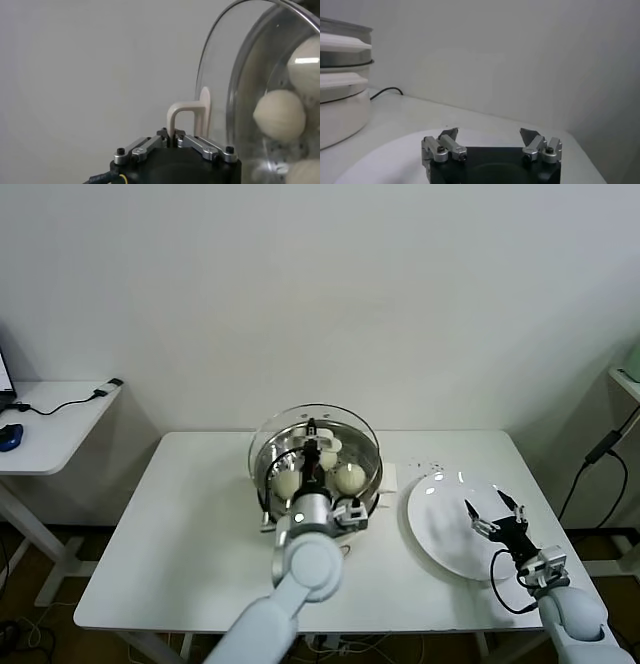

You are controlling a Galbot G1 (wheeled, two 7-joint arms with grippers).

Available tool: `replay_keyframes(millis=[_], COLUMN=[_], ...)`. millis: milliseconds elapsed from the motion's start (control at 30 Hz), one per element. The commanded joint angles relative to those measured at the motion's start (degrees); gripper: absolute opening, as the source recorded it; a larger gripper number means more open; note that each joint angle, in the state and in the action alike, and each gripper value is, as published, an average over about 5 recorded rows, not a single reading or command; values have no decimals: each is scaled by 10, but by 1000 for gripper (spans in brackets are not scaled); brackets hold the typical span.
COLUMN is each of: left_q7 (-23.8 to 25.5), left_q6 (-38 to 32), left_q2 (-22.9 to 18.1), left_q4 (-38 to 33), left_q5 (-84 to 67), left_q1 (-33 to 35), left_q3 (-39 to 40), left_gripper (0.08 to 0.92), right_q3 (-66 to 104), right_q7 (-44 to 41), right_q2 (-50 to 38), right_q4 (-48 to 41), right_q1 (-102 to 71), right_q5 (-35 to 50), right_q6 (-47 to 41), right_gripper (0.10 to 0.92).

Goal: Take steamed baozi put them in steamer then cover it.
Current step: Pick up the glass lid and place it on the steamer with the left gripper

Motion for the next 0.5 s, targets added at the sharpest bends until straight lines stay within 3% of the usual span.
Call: replay_keyframes(millis=[33, 500], left_q7=[4, 3], left_q6=[28, 28], left_q2=[-63, -48], left_q4=[76, 78], left_q5=[26, 21], left_q1=[-28, -6], left_q3=[21, -7], left_gripper=[149, 149], right_q3=[0, -6], right_q7=[-1, -6], right_q2=[0, 4], right_q4=[-3, -11], right_q1=[3, 10], right_q5=[-2, -16], right_q6=[1, 6], right_gripper=[823, 823])
